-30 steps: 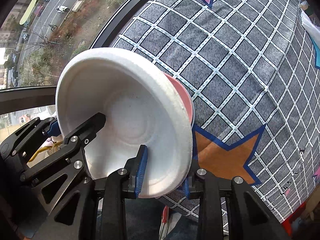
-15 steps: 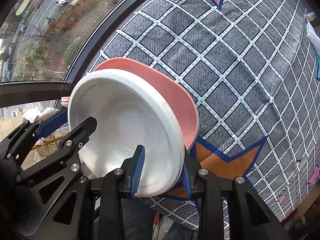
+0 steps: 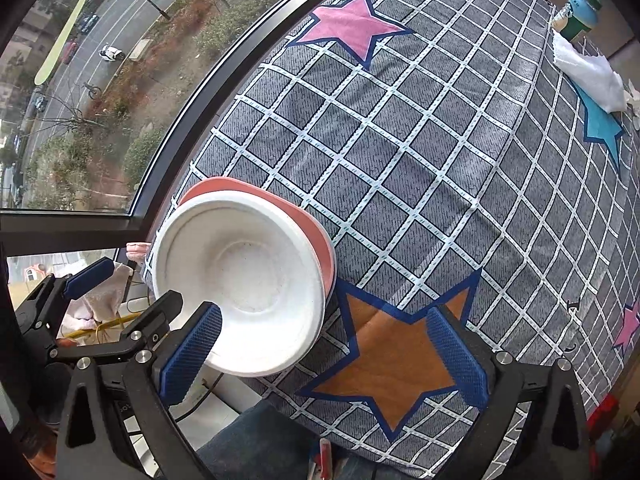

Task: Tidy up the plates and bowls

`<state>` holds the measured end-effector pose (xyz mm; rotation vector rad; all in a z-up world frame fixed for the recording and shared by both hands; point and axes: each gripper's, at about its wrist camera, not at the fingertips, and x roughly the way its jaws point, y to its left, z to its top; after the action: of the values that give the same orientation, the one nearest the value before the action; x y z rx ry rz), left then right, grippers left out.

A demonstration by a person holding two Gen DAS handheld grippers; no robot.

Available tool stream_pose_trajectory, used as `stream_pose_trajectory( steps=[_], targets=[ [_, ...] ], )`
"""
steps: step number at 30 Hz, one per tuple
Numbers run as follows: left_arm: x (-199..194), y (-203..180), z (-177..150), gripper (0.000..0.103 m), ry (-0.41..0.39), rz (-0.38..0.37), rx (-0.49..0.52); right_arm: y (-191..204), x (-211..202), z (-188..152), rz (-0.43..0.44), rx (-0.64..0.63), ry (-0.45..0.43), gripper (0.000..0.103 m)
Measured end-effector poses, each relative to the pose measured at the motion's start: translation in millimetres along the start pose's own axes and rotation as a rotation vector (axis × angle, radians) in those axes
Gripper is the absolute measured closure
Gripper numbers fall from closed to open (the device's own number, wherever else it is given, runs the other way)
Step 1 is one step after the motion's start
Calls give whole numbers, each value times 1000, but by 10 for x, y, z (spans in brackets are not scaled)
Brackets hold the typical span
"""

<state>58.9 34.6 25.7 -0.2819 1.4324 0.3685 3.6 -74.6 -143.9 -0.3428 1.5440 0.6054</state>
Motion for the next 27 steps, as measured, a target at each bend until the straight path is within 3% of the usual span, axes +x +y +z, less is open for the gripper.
stream_pose_trajectory(
  steps=[10, 17, 27],
  targets=[
    [-47, -250, -98, 10, -4, 44, 86, -83, -201, -102, -64, -2, 13, 0],
    [-84, -254, -43, 10, -18, 62, 81, -49, -245, -167, -96, -25, 17, 0],
    [-79, -323, -33, 10, -8, 49, 125, -81, -260, -163, -86, -2, 20, 0]
  ],
)
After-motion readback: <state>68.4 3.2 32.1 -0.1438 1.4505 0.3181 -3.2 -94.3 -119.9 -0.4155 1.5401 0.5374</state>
